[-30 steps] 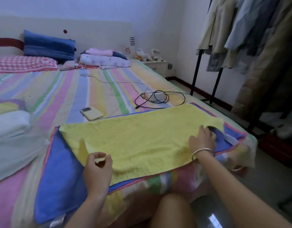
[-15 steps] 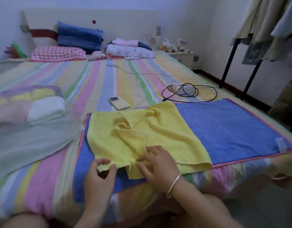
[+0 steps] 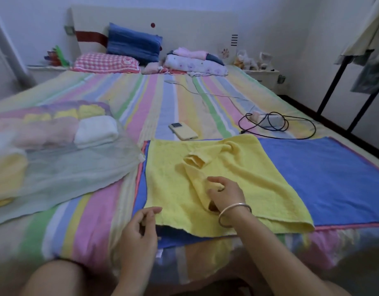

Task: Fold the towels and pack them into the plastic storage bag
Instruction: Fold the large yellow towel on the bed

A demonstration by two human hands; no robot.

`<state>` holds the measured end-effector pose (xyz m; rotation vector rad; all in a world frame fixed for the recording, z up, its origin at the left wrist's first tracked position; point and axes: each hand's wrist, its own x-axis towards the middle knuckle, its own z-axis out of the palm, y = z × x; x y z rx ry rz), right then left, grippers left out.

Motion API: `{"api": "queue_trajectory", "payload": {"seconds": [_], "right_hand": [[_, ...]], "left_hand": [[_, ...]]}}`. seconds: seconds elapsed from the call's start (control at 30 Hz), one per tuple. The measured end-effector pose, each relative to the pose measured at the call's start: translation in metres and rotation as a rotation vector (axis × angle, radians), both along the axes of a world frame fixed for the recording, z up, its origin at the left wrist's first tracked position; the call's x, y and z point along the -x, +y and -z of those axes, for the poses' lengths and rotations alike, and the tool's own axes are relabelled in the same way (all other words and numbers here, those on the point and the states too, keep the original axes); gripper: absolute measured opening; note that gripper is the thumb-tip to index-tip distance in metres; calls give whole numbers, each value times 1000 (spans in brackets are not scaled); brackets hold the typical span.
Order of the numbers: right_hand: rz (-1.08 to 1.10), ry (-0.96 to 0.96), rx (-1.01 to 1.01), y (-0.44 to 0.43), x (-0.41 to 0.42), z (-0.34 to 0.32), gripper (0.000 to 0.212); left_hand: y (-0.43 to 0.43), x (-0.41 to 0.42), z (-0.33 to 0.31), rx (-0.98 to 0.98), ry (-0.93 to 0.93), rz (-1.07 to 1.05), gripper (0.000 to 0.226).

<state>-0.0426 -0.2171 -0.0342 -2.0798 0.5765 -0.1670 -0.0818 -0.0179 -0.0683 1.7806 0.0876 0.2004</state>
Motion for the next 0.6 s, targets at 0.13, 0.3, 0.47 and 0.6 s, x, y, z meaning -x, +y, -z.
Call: {"api": "queue_trajectory", "payload": {"seconds": [0.13,0.3,0.47,0.6], "right_hand": [[-24,-154,476,17,10,9,31],[-246,-730,874,51,15,11,31],[-496,-831,853,96,32,23,13],[-463,-810,706,102,41,41,18]], "left_hand": [[5,3,-2,-44,15,6,32],[11,5,-7,42,20,-33,35],[17,3,-4,142,33,-17,34],[23,6,-3,236,98,29,25]]}}
